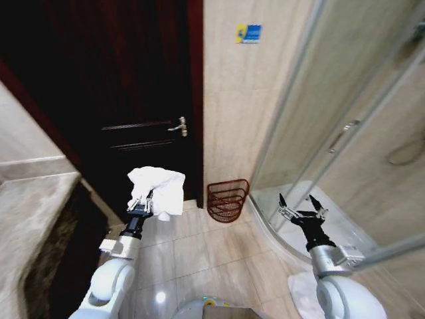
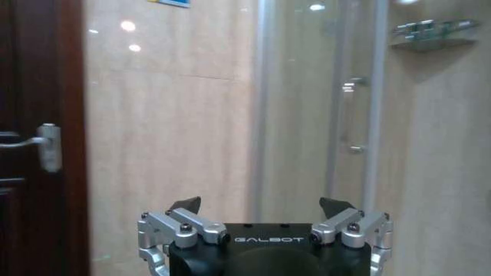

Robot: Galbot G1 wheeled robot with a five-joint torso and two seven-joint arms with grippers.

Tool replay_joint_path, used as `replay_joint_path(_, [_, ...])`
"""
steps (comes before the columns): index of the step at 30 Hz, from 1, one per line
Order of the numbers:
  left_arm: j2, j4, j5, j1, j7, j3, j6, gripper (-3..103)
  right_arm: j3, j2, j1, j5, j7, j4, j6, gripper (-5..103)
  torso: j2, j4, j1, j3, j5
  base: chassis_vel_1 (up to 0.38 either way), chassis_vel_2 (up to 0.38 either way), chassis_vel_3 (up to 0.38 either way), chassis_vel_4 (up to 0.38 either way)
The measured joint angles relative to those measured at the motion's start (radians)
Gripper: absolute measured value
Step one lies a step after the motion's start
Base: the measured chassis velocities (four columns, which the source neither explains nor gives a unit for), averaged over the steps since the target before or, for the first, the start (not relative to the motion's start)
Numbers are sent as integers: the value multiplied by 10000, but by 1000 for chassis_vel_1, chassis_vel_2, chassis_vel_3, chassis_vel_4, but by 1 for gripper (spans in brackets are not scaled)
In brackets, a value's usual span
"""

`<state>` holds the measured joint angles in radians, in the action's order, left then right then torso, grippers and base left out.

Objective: Discard the used towel into the hamper.

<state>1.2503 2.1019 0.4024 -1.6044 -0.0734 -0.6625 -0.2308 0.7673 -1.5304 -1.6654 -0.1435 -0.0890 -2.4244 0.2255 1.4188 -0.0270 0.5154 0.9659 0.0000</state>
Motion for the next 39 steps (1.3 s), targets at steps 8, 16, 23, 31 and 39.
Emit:
replay_joint_path(8, [85, -303, -1, 122, -245, 4, -57, 10, 6, -6, -13, 39, 192, 6, 0, 100, 0, -4, 0, 0, -1, -128, -125, -118, -125])
replay_joint_path(16, [213, -361, -8, 129, -267, 4, -196, 10, 3, 5, -12, 1, 205, 27, -46, 100, 0, 2, 0, 0, 0, -36, -40, -36, -57])
replay_joint_path(23, [239, -437, -44, 109, -366, -3, -339, 10, -7, -5, -29, -9, 160, 101, -177, 100, 0, -1, 0, 0, 0, 0, 0, 0, 0])
replay_joint_path(31, [251, -464, -61, 120, -388, -12, -373, 10, 8, 11, 3, -33, 121, 190, -275, 100, 0, -1, 0, 0, 0, 0, 0, 0, 0])
replay_joint_path(39, [248, -477, -81, 150, -402, -7, -373, 10, 6, 35, 37, -40, 99, 221, -291, 100, 0, -1, 0, 0, 0, 0, 0, 0, 0])
